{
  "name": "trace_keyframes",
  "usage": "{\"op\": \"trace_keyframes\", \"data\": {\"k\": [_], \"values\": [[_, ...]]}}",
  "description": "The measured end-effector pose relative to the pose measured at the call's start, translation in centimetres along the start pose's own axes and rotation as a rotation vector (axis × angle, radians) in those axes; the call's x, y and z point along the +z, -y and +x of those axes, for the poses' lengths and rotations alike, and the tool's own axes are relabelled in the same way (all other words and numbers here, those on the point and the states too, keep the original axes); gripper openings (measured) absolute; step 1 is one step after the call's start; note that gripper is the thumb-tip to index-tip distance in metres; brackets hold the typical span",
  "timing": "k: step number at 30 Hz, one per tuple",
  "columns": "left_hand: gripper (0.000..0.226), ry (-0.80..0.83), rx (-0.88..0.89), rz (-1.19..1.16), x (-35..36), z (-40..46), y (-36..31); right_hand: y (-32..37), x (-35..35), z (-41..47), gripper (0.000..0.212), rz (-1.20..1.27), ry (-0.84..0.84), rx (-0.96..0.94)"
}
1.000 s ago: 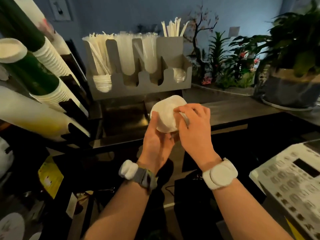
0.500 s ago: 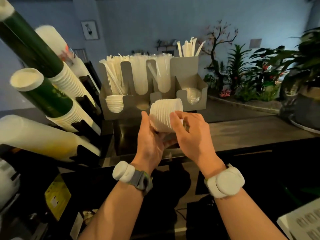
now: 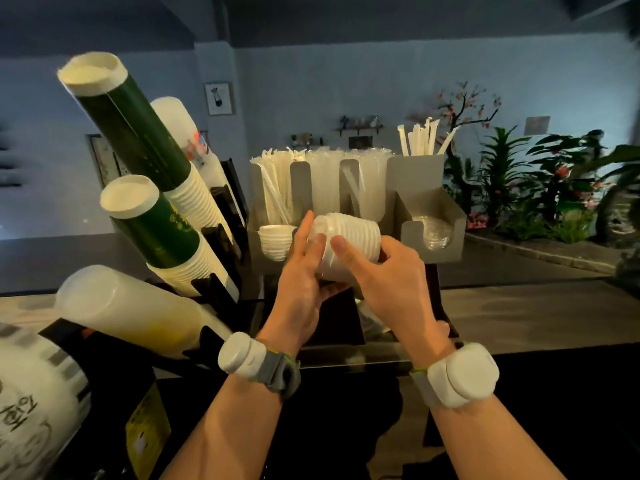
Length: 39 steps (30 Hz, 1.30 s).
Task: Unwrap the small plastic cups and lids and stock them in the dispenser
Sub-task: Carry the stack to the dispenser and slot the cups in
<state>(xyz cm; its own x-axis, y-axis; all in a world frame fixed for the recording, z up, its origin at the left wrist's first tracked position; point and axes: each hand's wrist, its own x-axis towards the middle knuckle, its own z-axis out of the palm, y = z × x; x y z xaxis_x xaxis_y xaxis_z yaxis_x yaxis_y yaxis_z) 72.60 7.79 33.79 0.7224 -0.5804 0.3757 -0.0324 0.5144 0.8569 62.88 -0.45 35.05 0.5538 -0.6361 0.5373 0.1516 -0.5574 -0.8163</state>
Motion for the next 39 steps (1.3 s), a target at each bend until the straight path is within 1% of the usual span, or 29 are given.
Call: {"op": "trace_keyframes", "data": {"k": [5, 9, 12, 14, 16, 19, 22, 24, 27, 29, 31, 33, 34, 36, 39], "values": [[0.046, -0.034, 0.016, 0.021, -1.6, 0.8, -0.2, 0.1, 2.4, 0.9, 0.061, 0.118, 0.035, 0.141], [0.043, -0.08, 0.008, -0.006, -2.9, 1.4, -0.6, 0.4, 3.8, 1.9, 0.063, 0.237, 0.042, 0.176], [0.034, -0.132, 0.033, -0.042, -3.6, 1.7, -0.9, 0.6, 4.0, 2.8, 0.066, 0.327, 0.045, 0.202], [0.029, -0.142, 0.056, -0.039, -3.9, 1.7, -1.2, 0.8, 3.9, 3.4, 0.067, 0.347, 0.05, 0.22], [0.031, -0.126, 0.09, 0.003, -4.3, 1.9, -1.7, 0.9, 3.6, 4.2, 0.066, 0.381, 0.088, 0.235], [0.036, -0.08, 0.134, 0.083, -4.9, 2.6, -2.7, 1.1, 2.7, 5.3, 0.057, 0.411, 0.208, 0.237], [0.039, -0.068, 0.144, 0.131, -5.3, 3.3, -3.4, 1.3, 2.1, 6.6, 0.042, 0.438, 0.253, 0.233], [0.041, -0.087, 0.156, 0.164, -5.3, 3.9, -3.7, 1.5, 1.9, 7.4, 0.032, 0.424, 0.277, 0.231], [0.05, -0.149, 0.178, 0.227, -5.0, 5.3, -4.9, 1.8, 1.9, 9.1, 0.04, 0.285, 0.325, 0.203], [0.054, -0.183, 0.18, 0.266, -5.0, 6.4, -6.0, 2.1, 2.1, 10.4, 0.042, 0.255, 0.367, 0.19], [0.046, -0.22, 0.16, 0.313, -4.8, 7.5, -7.1, 2.5, 2.6, 11.7, 0.041, 0.279, 0.379, 0.216], [0.04, -0.254, 0.129, 0.358, -4.9, 8.6, -7.9, 2.8, 3.4, 12.5, 0.033, 0.286, 0.361, 0.247], [0.039, -0.266, 0.112, 0.384, -5.0, 9.3, -8.3, 3.0, 3.8, 12.9, 0.028, 0.275, 0.367, 0.247], [0.039, -0.291, 0.082, 0.433, -5.4, 10.4, -8.7, 3.1, 4.4, 13.4, 0.03, 0.233, 0.389, 0.22], [0.052, -0.337, 0.071, 0.485, -5.9, 11.6, -9.3, 3.3, 5.0, 14.2, 0.034, 0.146, 0.432, 0.149]]}}
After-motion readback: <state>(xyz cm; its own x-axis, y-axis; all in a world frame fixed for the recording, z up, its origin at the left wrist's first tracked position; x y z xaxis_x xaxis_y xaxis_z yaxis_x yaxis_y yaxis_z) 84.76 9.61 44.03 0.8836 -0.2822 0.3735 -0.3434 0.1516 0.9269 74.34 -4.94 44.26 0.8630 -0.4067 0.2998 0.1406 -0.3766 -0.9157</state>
